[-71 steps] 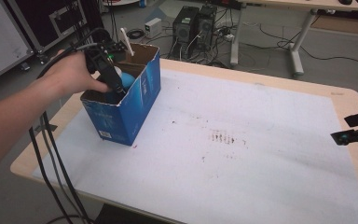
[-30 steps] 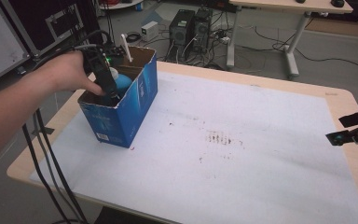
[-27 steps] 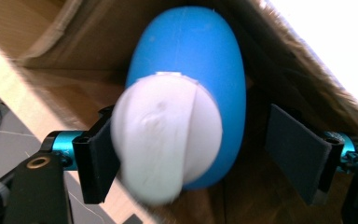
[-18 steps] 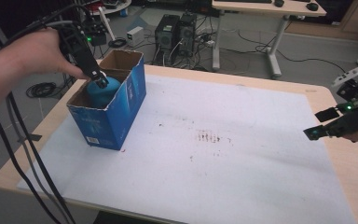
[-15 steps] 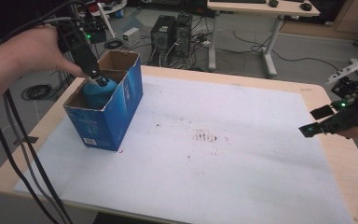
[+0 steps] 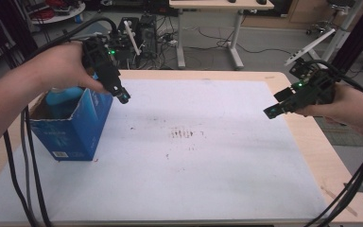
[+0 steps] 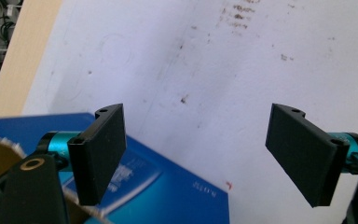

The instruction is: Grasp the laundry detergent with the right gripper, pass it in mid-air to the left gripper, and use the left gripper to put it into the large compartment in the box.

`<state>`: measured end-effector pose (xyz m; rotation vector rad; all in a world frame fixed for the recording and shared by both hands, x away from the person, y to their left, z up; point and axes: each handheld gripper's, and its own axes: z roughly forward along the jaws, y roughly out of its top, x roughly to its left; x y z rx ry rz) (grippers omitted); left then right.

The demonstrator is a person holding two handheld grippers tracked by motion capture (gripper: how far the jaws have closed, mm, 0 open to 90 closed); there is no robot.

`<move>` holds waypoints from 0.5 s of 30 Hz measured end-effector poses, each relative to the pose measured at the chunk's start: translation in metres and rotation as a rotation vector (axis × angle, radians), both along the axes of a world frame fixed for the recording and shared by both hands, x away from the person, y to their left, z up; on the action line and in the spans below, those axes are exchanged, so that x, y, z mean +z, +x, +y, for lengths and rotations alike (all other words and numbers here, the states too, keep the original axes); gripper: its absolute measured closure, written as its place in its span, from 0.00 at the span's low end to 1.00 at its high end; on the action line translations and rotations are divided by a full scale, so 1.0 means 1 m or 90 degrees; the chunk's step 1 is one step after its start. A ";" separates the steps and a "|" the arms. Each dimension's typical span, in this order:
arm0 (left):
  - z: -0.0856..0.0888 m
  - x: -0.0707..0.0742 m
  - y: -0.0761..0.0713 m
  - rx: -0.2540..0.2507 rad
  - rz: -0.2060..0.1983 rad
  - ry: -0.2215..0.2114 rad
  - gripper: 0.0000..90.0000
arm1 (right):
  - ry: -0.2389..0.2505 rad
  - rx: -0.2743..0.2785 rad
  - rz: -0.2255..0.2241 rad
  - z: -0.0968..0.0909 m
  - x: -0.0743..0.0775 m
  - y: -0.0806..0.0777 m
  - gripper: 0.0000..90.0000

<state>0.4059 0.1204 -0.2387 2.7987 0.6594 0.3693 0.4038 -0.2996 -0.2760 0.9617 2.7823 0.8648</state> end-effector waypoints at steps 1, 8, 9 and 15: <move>-0.009 -0.007 0.002 -0.009 -0.003 0.000 0.23 | 0.003 0.010 -0.003 0.005 0.000 0.000 0.15; -0.025 -0.019 0.004 -0.025 0.007 0.001 0.23 | 0.001 0.038 -0.007 0.019 0.001 0.001 0.15; -0.026 -0.020 0.004 -0.023 0.006 0.000 0.23 | 0.000 0.042 -0.009 0.021 0.001 0.001 0.15; -0.024 -0.026 0.005 -0.014 0.007 0.009 0.23 | 0.002 0.062 -0.013 0.027 0.002 0.002 0.15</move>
